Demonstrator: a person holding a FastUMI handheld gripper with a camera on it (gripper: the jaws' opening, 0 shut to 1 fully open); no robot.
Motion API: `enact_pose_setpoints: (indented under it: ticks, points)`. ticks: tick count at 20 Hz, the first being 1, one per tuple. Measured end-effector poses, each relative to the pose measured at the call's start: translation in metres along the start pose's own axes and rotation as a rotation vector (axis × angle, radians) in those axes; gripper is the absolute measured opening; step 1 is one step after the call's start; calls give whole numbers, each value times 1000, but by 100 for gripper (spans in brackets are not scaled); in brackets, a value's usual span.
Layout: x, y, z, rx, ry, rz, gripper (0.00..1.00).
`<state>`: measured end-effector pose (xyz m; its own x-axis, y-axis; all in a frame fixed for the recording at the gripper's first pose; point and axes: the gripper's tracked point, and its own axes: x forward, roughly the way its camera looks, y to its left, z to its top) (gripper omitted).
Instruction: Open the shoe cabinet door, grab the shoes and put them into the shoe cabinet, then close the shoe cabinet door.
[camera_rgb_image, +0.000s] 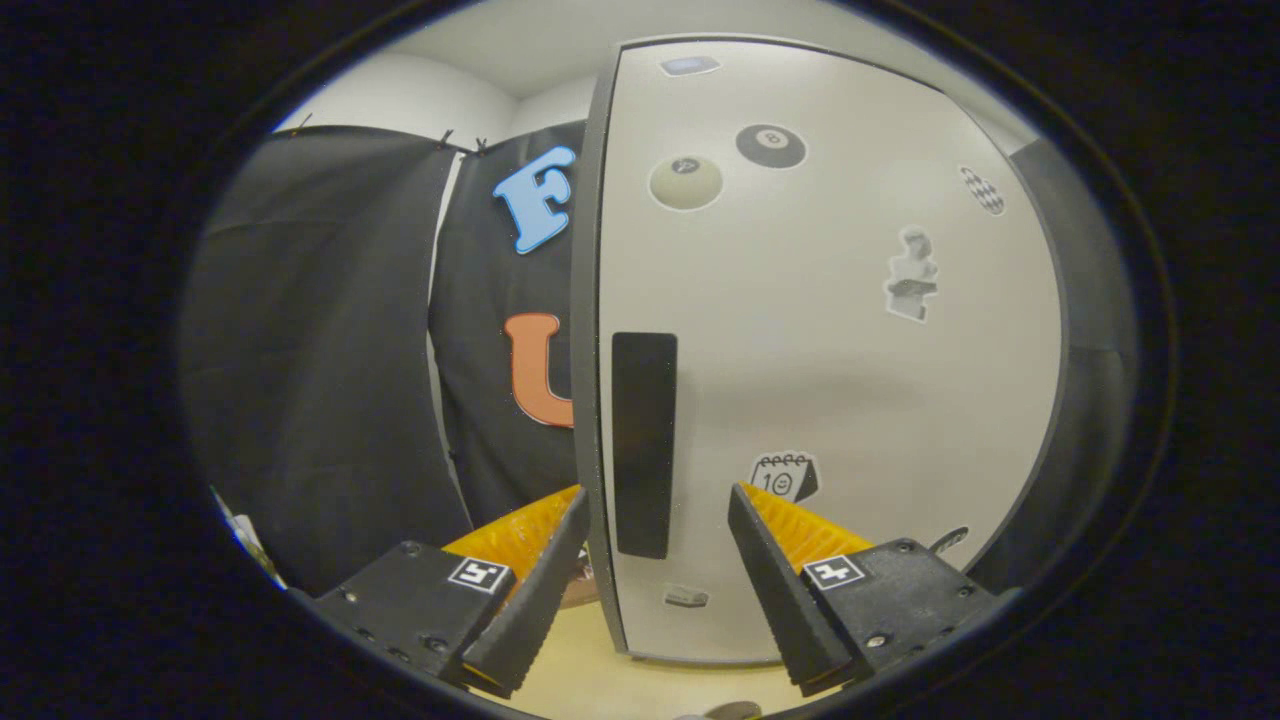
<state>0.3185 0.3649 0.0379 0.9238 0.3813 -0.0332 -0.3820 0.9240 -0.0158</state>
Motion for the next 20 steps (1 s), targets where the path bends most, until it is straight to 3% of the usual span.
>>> enact_pose_setpoints:
  ticks: [2, 6, 9, 12, 16, 20]
  points:
    - [13, 5, 1, 6, 12, 7, 92]
    - [20, 15, 6, 13, 10, 0, 76]
    - [20, 4, 8, 34, 8, -61, 55]
    - [19, 3, 5, 25, 16, -42, 38]
    - [6, 6, -1, 54, 13, 52, 33]
    - [-44, 7, -8, 15, 11, 109, 31]
